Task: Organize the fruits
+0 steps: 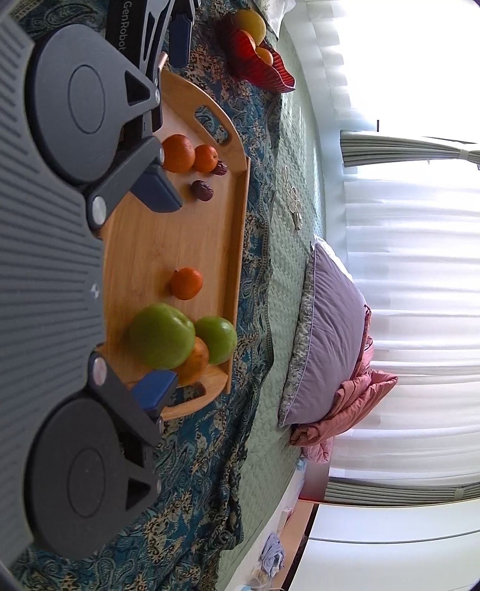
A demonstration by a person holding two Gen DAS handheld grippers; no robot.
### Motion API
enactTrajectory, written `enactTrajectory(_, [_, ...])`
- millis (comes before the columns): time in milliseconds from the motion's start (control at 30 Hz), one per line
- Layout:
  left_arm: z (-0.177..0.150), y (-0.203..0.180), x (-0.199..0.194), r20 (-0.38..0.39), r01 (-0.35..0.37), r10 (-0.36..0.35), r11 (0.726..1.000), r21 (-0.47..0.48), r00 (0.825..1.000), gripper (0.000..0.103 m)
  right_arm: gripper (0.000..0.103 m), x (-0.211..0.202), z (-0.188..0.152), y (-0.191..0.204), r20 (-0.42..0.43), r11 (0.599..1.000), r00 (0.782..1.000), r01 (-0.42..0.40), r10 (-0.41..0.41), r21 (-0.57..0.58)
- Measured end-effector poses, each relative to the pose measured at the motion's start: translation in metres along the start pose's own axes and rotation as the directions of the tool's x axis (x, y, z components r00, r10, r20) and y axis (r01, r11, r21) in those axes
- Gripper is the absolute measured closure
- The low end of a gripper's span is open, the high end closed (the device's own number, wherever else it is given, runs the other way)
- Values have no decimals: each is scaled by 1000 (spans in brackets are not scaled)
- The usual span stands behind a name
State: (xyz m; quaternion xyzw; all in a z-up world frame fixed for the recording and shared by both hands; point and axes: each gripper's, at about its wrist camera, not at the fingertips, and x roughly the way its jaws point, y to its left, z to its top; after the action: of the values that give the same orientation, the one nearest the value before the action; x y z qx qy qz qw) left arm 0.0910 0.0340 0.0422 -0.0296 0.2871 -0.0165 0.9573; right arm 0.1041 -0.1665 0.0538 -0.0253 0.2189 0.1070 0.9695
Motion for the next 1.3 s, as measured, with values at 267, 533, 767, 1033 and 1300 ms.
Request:
enactTrajectory(267, [-20,-6,-1,-17,-23,24,999,23,1000,10,2,-8,-24,1,-14,1000,1000,8,-8,28])
enactTrajectory(533, [-32,-5,8,-50,-41,42,999,17,998,10,2,-3,-44,1,-64,999,998,9,-7,41])
enactTrajectory(767, [-35,-5,16,-72,-54,54,999,8,996,9,2,3,-52,2,-103,999,995,9,-4,48])
enactTrajectory(1033, [-39,-9,22,-84,-84,86,996,33,993,4,2,11,-62,2,-144,998,990,6,2,59])
enactTrajectory(1300, [-41,-6,25,-86,-89,90,996,17,992,0,0,12,-64,-1,-161,997,987,10,2,77])
